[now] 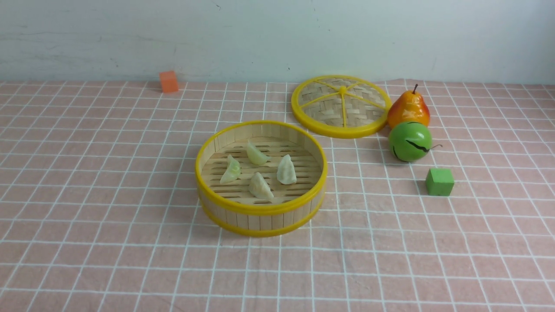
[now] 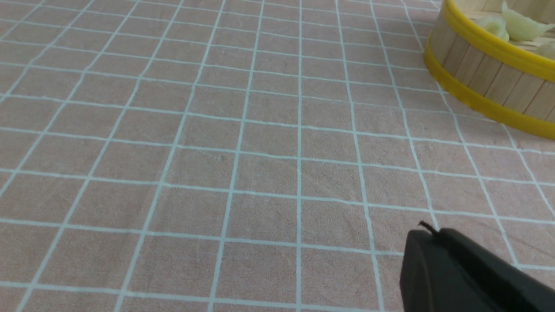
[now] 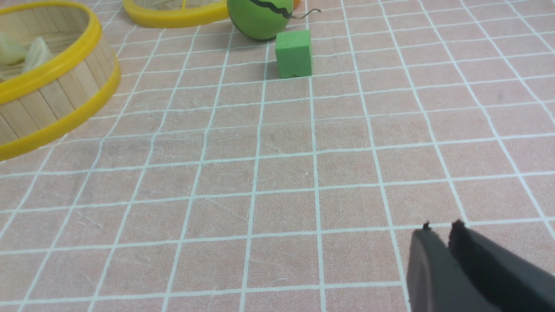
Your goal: Put the dumplings into the steamer on the table with the pink tablecloth.
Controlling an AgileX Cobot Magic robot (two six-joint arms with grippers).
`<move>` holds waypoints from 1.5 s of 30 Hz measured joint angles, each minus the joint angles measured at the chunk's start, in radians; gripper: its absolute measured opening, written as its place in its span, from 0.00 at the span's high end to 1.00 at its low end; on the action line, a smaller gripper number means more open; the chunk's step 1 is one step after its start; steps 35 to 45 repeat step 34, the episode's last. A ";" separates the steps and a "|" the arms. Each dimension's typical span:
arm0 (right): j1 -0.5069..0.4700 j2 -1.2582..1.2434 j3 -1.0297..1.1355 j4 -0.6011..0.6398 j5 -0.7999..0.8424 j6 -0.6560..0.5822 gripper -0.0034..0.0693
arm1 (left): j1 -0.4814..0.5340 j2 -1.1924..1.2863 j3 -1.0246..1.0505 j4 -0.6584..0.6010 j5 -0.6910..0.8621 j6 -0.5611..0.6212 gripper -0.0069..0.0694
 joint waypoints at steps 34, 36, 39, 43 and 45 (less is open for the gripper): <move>0.000 0.000 0.000 0.001 0.000 0.000 0.81 | 0.000 0.000 0.000 0.000 0.001 0.000 0.91; 0.000 0.000 0.000 0.001 0.000 0.000 0.81 | 0.000 0.000 0.000 0.000 0.001 0.000 0.91; 0.000 0.000 0.000 0.001 0.000 0.000 0.81 | 0.000 0.000 0.000 0.000 0.001 0.000 0.91; 0.000 0.000 0.000 0.001 0.000 0.000 0.81 | 0.000 0.000 0.000 0.000 0.001 0.000 0.91; 0.000 0.000 0.000 0.001 0.000 0.000 0.81 | 0.000 0.000 0.000 0.000 0.001 0.000 0.91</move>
